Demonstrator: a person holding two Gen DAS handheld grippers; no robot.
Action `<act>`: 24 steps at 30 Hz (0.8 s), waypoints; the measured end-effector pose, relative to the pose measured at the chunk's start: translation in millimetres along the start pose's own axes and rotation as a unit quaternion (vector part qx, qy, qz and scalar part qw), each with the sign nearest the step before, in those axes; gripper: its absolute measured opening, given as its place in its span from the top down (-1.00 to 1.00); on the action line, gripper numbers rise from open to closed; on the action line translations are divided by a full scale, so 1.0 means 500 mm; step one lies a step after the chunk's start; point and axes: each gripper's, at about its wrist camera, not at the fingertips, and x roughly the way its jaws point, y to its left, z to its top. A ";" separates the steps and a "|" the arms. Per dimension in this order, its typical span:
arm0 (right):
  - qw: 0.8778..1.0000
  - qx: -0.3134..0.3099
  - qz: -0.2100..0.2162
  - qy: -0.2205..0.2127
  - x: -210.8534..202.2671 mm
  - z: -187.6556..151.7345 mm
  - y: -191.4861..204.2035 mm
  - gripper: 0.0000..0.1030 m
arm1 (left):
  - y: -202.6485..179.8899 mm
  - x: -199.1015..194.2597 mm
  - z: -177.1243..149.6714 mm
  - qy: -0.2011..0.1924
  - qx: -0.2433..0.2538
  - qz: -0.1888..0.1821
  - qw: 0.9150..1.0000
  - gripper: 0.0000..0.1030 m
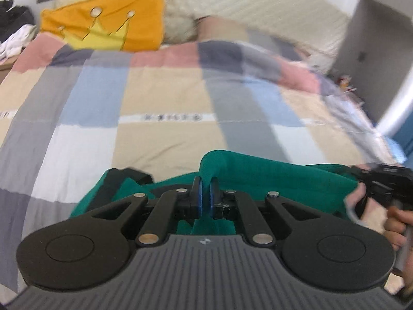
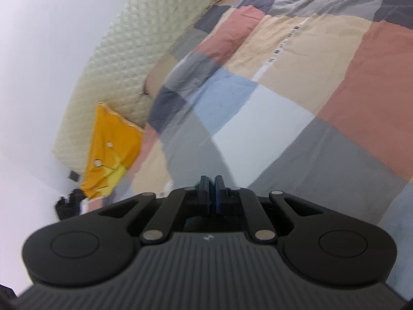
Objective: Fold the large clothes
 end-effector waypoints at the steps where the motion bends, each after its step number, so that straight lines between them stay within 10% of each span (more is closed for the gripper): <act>1: 1.000 -0.009 -0.023 -0.006 0.008 -0.001 -0.004 0.94 | 0.005 0.025 -0.005 0.009 -0.005 0.008 1.000 0.88; 7: 0.997 0.041 -0.030 0.050 0.066 -0.009 -0.074 0.94 | 0.034 0.120 -0.044 0.049 -0.017 -0.001 0.999 0.72; 11: 0.997 0.035 -0.005 0.068 0.067 -0.012 -0.061 0.90 | 0.065 0.108 -0.044 0.047 -0.047 -0.009 0.998 -0.33; 18: 0.998 -0.009 0.006 0.065 0.031 0.000 -0.024 0.78 | 0.166 0.039 -0.029 0.005 -0.108 0.008 0.994 -0.39; 22: 0.998 -0.033 0.022 0.055 0.013 0.009 -0.023 -0.48 | 0.217 0.041 -0.029 -0.002 -0.112 0.039 0.993 -0.44; 24: 0.996 -0.056 0.026 0.067 0.017 0.006 -0.022 -0.49 | 0.228 0.057 -0.028 0.008 -0.098 0.053 0.994 -0.47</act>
